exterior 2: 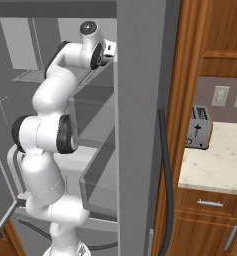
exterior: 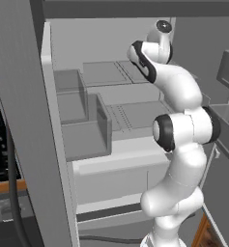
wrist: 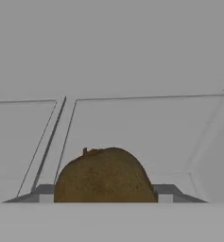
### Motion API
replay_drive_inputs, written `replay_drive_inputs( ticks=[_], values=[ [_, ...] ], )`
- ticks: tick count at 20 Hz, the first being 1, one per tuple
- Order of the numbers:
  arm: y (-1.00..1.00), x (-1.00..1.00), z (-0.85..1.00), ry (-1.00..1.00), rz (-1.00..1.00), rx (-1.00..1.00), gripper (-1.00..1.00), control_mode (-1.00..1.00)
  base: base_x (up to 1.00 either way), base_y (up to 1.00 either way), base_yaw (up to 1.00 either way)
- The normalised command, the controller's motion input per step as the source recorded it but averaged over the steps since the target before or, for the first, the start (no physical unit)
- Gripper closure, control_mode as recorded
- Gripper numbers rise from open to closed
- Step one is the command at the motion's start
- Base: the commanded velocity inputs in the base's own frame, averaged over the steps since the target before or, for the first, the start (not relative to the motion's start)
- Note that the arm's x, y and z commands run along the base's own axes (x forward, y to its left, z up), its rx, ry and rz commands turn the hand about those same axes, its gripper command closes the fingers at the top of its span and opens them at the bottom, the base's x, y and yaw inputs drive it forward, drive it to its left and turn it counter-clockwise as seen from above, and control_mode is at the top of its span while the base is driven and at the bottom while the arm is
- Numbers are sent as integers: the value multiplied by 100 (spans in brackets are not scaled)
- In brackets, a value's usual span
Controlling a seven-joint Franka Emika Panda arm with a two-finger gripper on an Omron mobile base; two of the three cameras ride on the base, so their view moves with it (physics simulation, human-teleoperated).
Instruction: Pick up the banana and kiwi from the fridge and place one fruit on each plate on the dining counter.
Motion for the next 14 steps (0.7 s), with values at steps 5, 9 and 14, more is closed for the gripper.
replay_drive_inputs(
  ticks=[5,9,14],
  values=[
    [9,-33,6,-30,0,-3,100,-100,0,0,0],
    [0,-82,37,-7,0,-3,100,-100,0,0,0],
    [9,-100,39,-3,0,-5,100,-100,0,0,0]
  ],
)
